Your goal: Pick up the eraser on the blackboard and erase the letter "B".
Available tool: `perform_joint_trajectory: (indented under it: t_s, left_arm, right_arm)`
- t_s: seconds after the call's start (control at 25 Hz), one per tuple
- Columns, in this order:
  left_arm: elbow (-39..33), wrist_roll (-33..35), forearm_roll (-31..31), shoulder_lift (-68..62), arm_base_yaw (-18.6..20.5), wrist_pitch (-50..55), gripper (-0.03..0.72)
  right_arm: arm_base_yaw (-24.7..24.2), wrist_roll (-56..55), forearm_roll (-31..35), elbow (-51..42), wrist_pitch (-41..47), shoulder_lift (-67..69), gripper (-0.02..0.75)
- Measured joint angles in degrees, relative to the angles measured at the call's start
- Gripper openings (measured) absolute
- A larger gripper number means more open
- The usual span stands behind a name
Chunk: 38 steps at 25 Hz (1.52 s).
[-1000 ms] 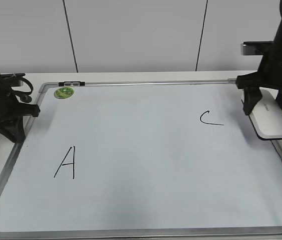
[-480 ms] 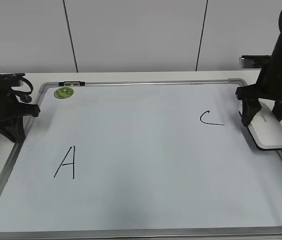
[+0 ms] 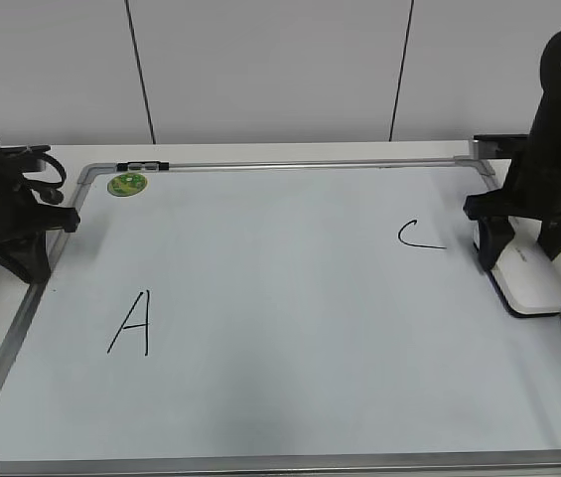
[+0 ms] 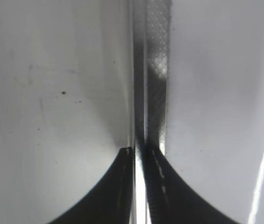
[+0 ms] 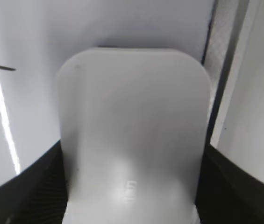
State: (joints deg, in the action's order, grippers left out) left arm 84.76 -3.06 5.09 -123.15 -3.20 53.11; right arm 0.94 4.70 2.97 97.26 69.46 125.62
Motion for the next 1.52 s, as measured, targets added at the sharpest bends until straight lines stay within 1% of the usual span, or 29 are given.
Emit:
perform_joint_trajectory:
  t_s: [1.16,1.32,1.52]
  left_arm:
    - [0.0,0.1,0.46,0.0,0.0,0.0,0.076]
    - [0.0,0.1,0.61,0.0,0.0,0.0,0.076]
    - [0.0,0.1,0.73,0.0,0.0,0.0,0.077]
  right_arm:
    - [0.0,-1.18,-0.69,0.0,-0.1,0.08,0.524]
    - [0.0,-2.07,-0.8,0.0,-0.1,0.08,0.553]
    - [0.0,-2.73,-0.78,0.11,0.0,0.08,0.619]
